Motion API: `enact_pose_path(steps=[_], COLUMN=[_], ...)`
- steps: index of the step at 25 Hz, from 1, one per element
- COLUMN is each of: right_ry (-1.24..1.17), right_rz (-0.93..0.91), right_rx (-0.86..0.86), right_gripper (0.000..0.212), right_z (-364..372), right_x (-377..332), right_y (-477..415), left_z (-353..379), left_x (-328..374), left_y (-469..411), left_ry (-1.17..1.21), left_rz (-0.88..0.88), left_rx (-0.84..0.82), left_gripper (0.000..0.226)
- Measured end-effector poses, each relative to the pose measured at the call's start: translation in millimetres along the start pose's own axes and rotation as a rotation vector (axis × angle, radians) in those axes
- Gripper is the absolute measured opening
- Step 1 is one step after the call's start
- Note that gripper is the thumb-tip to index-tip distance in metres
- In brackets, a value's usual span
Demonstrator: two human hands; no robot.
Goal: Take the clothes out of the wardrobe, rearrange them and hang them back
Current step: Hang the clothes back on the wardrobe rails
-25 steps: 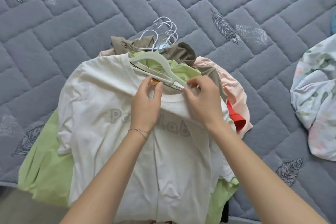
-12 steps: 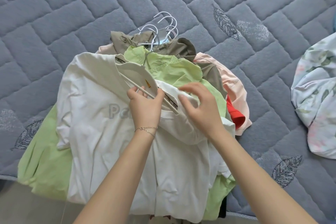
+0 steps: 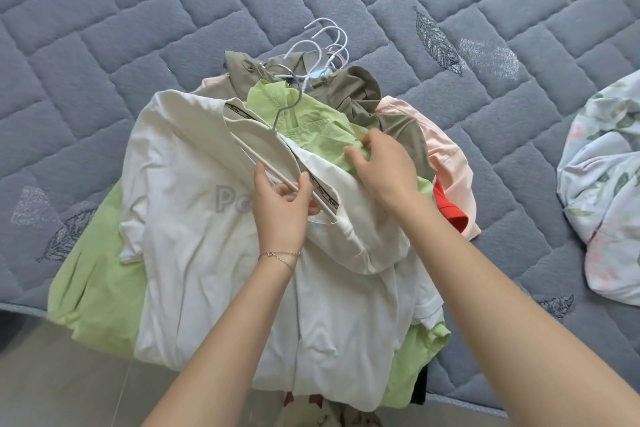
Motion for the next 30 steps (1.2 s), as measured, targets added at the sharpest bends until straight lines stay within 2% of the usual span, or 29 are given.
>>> enact_pose_path(steps=[2,5,8,11,16,21,24,30], right_ry=[-0.095,-0.196,-0.181,-0.181,-0.348,-0.54,-0.608,-0.544], right_rz=[-0.007,-0.054,-0.137,-0.195,-0.234,-0.319,-0.419,-0.652], right_rx=[0.025,-0.052,-0.118,-0.124,-0.103,-0.179,-0.281,-0.502], right_gripper=[0.035,0.038,0.033,0.029,0.032,0.036,0.037,0.034], right_z=[-13,-39,-71,-102,-147,-182,-192,-172], right_x=[-5,-25,-67,-118,-189,-269,-325,-429], right_y=[15,41,70,107,192,298,359,465], left_z=[-7,-27,-53,-88,-164,-236,-293,-412], left_x=[0,12,38,73,110,118,96,52], left_y=[9,30,60,95,184,294,356,442], left_ry=[-0.032,-0.037,0.015,0.07,0.138,0.307,0.384,0.614], left_rz=[0.009,-0.01,-0.038,0.003,0.056,0.033,0.071,0.07], left_rx=[0.012,0.063,0.058,0.123,0.261,0.342,0.491,0.801], left_gripper=[0.07,0.057,0.044,0.033,0.037,0.034,0.023,0.027])
Point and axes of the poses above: each hand's wrist, its own y-axis away from the middle knuckle, its own z-axis out of the palm, x = y × z, the point moved 2 cm from there along -y, towards the middle knuckle, and after that the axes turned 6 degrees about -z, right-handed, at the moved point
